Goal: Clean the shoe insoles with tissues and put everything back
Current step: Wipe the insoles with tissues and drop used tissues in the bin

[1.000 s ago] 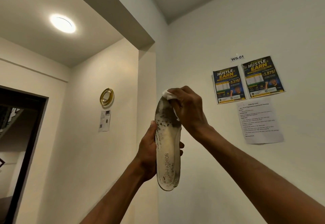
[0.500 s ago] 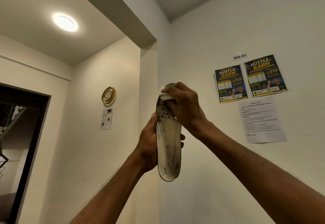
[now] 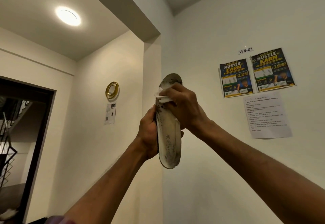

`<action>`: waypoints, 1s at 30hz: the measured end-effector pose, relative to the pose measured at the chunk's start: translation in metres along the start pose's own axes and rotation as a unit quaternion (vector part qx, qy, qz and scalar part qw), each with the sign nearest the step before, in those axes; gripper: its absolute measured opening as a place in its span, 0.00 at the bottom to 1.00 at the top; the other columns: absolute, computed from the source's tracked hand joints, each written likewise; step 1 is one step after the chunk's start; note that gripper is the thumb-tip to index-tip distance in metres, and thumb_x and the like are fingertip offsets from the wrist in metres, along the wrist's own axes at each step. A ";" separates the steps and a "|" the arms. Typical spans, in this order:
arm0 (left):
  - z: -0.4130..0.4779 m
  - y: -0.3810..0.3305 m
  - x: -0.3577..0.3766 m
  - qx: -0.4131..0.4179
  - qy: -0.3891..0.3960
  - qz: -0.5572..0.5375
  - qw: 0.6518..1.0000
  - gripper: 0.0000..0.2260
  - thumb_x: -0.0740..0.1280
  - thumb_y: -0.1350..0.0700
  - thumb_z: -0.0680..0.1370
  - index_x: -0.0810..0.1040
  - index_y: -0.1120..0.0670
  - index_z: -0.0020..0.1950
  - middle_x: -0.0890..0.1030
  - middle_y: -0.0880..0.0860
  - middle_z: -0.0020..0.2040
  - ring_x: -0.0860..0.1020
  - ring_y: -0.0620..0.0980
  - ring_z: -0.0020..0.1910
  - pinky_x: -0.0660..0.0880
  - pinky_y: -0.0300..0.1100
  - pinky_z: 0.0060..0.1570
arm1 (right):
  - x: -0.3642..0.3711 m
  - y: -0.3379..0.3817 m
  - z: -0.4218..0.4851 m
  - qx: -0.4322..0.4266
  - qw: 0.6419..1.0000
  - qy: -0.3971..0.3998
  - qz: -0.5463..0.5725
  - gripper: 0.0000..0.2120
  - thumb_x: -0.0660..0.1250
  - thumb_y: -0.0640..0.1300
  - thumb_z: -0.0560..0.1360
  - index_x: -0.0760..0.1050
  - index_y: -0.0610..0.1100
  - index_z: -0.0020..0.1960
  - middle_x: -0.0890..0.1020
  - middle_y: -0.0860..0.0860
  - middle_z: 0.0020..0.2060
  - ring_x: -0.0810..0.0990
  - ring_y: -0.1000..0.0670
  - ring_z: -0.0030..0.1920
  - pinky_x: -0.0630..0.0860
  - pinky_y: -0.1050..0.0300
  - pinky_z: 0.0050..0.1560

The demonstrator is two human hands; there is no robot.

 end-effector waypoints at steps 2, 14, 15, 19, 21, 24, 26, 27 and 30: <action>0.002 -0.002 -0.002 0.006 -0.006 -0.003 1.000 0.28 0.49 0.40 0.84 0.87 0.46 0.46 0.86 0.57 0.45 0.84 0.56 0.42 0.79 0.56 0.50 | 0.008 0.009 -0.003 -0.036 0.999 0.035 -0.008 0.10 0.73 0.37 0.74 0.81 0.35 0.54 0.81 0.40 0.48 0.83 0.41 0.43 0.83 0.49 0.42; 0.017 -0.012 -0.013 0.039 -0.036 0.023 0.998 0.21 0.51 0.44 0.85 0.80 0.53 0.56 0.85 0.56 0.42 0.84 0.53 0.41 0.82 0.46 0.37 | 0.014 0.002 -0.011 0.021 0.999 0.011 0.023 0.08 0.73 0.40 0.75 0.83 0.37 0.53 0.82 0.42 0.46 0.82 0.46 0.41 0.81 0.57 0.42; 0.018 -0.011 -0.014 0.036 -0.040 0.022 0.998 0.21 0.51 0.44 0.85 0.81 0.53 0.55 0.84 0.56 0.42 0.84 0.53 0.41 0.82 0.47 0.38 | 0.017 0.003 -0.012 0.016 0.999 0.024 0.025 0.08 0.72 0.40 0.76 0.82 0.37 0.53 0.82 0.42 0.46 0.82 0.45 0.41 0.82 0.56 0.43; 0.021 -0.011 -0.020 0.034 -0.045 0.006 0.998 0.22 0.52 0.43 0.84 0.81 0.53 0.55 0.83 0.58 0.45 0.83 0.55 0.44 0.81 0.51 0.46 | 0.023 0.003 -0.013 0.026 0.998 0.035 0.042 0.09 0.73 0.40 0.75 0.83 0.37 0.53 0.82 0.42 0.46 0.83 0.45 0.41 0.83 0.52 0.43; 0.023 -0.011 -0.023 0.030 -0.053 -0.003 0.998 0.21 0.52 0.43 0.84 0.80 0.54 0.57 0.83 0.58 0.46 0.83 0.55 0.45 0.81 0.50 0.44 | 0.025 0.006 -0.015 0.024 0.997 0.045 0.048 0.09 0.73 0.39 0.75 0.83 0.37 0.52 0.82 0.42 0.46 0.83 0.45 0.42 0.83 0.53 0.44; 0.026 -0.013 -0.027 0.028 -0.054 -0.025 0.998 0.22 0.52 0.43 0.84 0.80 0.55 0.57 0.83 0.57 0.45 0.84 0.54 0.43 0.82 0.49 0.41 | 0.031 0.011 -0.018 0.011 0.996 0.069 0.060 0.09 0.75 0.39 0.73 0.83 0.37 0.52 0.83 0.42 0.46 0.83 0.46 0.42 0.82 0.57 0.45; 0.027 -0.015 -0.028 0.028 -0.049 -0.026 0.998 0.22 0.51 0.43 0.84 0.80 0.55 0.57 0.84 0.57 0.44 0.85 0.54 0.41 0.82 0.49 0.40 | 0.030 0.009 -0.019 0.024 0.996 0.058 0.058 0.09 0.75 0.39 0.72 0.83 0.37 0.52 0.83 0.42 0.46 0.83 0.47 0.42 0.82 0.58 0.44; 0.028 -0.016 -0.029 0.028 -0.051 -0.026 0.998 0.22 0.52 0.43 0.84 0.80 0.55 0.58 0.84 0.57 0.44 0.85 0.54 0.42 0.82 0.49 0.41 | 0.031 0.009 -0.020 0.023 0.996 0.058 0.057 0.09 0.75 0.39 0.72 0.83 0.37 0.51 0.83 0.42 0.45 0.83 0.46 0.41 0.82 0.58 0.44; 0.029 -0.019 -0.034 0.031 -0.065 -0.028 0.997 0.22 0.53 0.43 0.84 0.81 0.55 0.56 0.85 0.56 0.44 0.85 0.54 0.42 0.81 0.49 0.46 | 0.036 0.017 -0.023 -0.003 0.995 0.077 0.060 0.09 0.76 0.37 0.72 0.83 0.36 0.51 0.83 0.41 0.44 0.83 0.46 0.41 0.79 0.62 0.44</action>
Point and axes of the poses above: each hand's wrist, its own z-axis towards the middle knuckle, its own x-axis out of the palm, y = z × x, the point moved 8 cm from there along z, towards the middle knuckle
